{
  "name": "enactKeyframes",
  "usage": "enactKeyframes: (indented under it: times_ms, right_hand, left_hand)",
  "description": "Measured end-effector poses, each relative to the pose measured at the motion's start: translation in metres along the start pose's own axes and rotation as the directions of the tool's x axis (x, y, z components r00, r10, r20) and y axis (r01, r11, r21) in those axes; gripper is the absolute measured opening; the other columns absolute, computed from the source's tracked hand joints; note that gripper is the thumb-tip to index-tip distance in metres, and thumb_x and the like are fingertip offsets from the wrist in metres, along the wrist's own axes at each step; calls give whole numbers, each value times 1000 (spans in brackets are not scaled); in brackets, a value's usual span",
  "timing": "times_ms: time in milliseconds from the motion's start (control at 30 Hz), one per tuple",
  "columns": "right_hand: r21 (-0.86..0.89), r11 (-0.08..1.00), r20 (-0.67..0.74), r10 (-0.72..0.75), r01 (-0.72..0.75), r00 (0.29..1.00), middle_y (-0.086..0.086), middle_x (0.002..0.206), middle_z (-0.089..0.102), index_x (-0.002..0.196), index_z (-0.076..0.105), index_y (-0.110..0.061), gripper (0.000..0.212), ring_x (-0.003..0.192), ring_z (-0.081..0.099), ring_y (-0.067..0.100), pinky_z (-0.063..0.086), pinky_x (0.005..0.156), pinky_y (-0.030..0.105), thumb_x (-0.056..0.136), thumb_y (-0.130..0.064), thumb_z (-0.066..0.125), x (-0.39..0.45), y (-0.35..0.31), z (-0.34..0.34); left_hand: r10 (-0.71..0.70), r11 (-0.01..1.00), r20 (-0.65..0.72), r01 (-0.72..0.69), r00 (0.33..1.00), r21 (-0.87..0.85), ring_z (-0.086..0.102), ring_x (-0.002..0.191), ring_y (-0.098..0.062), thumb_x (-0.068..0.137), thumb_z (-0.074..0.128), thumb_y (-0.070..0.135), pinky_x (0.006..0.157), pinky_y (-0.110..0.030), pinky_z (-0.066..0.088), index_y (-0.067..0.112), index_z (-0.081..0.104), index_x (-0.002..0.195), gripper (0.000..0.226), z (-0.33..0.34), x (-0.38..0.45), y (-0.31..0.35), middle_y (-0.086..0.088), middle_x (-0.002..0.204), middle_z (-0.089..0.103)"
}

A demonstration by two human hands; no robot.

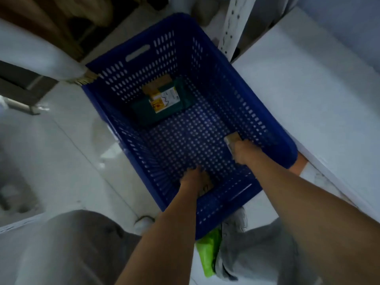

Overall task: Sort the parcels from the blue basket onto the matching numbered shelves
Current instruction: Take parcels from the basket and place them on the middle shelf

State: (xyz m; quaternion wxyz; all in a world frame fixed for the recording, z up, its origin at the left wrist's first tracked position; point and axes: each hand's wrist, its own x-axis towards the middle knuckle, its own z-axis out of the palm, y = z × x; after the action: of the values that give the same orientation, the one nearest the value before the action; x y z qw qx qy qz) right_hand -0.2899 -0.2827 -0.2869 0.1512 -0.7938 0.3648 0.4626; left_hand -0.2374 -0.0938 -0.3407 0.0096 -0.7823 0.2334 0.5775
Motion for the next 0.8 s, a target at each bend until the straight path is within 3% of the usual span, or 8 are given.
enactKeyframes:
  times_ms: [133, 233, 333, 400, 467, 567, 667, 800]
  right_hand:
    - [53, 992, -6, 116, -115, 993, 18, 160, 21, 159, 11, -11, 81, 140, 33, 38, 39, 112, 48, 95, -18, 62, 75, 1, 28]
    - [161, 967, -44, 206, -196, 978, 19, 158, 26, 158, 16, -9, 78, 140, 34, 39, 36, 113, 52, 94, -21, 59, 117, 1, 40]
    - [266, 935, -76, 264, -235, 962, 21, 158, 26, 158, 12, -8, 75, 140, 32, 39, 31, 114, 56, 97, -31, 49, 150, 0, 56]
    - [266, 923, -112, 315, -277, 942, 22, 158, 23, 157, 3, -6, 93, 142, 30, 39, 32, 114, 54, 92, -34, 63, 152, -5, 65]
    - [251, 935, -138, 290, -250, 947, 23, 154, 32, 155, 8, -1, 91, 138, 39, 39, 40, 107, 51, 92, -31, 67, 142, -10, 64]
    - [340, 923, -131, 237, -181, 963, 22, 146, 44, 153, 20, -2, 83, 129, 49, 38, 47, 97, 46, 93, -35, 67, 119, -16, 46]
    - [510, 855, -166, 203, -92, 965, 19, 136, 53, 150, 24, -1, 92, 120, 56, 36, 52, 91, 41, 85, -44, 74, 68, -19, 15]
    - [747, 660, -271, 185, 85, 945, 8, 121, 62, 134, 44, -9, 71, 107, 63, 27, 52, 84, 34, 80, -45, 74, -38, -8, -42]
  left_hand:
    - [-68, 996, 31, 66, 997, 64, 19, 145, -41, 92, 62, 24, 113, -60, 30, 31, -3, 158, 93, 40, 67, -7, -15, 162, 10]
    - [-48, 994, 0, 47, 999, 101, 31, 140, -40, 92, 63, 19, 112, -60, 32, 27, -5, 158, 96, 60, 96, -12, -16, 159, 21]
    - [-20, 997, -59, 24, 998, 72, 38, 135, -39, 92, 61, 18, 111, -56, 36, 26, 6, 157, 86, 73, 113, -21, -15, 157, 23]
    - [-14, 998, -86, 19, 996, 56, 41, 133, -37, 91, 63, 23, 110, -54, 37, 26, 14, 153, 79, 73, 119, -25, -13, 152, 30]
    - [-3, 999, -140, 9, 990, 40, 42, 132, -36, 92, 62, 31, 112, -54, 34, 24, 19, 151, 73, 68, 120, -28, -11, 146, 42]
    - [-87, 975, -209, 39, 974, -220, 53, 125, -36, 84, 66, 42, 107, -52, 42, 16, 48, 139, 63, 49, 108, -24, -13, 136, 57]
    - [-163, 849, -213, 27, 963, -527, 63, 113, -31, 68, 84, 37, 98, -43, 52, 12, 59, 128, 69, 5, 61, -13, -10, 123, 65]
    - [-143, 398, -122, -56, 982, -916, 66, 108, -29, 74, 87, 32, 95, -46, 54, 11, 60, 130, 66, -73, -40, -8, -7, 121, 69]
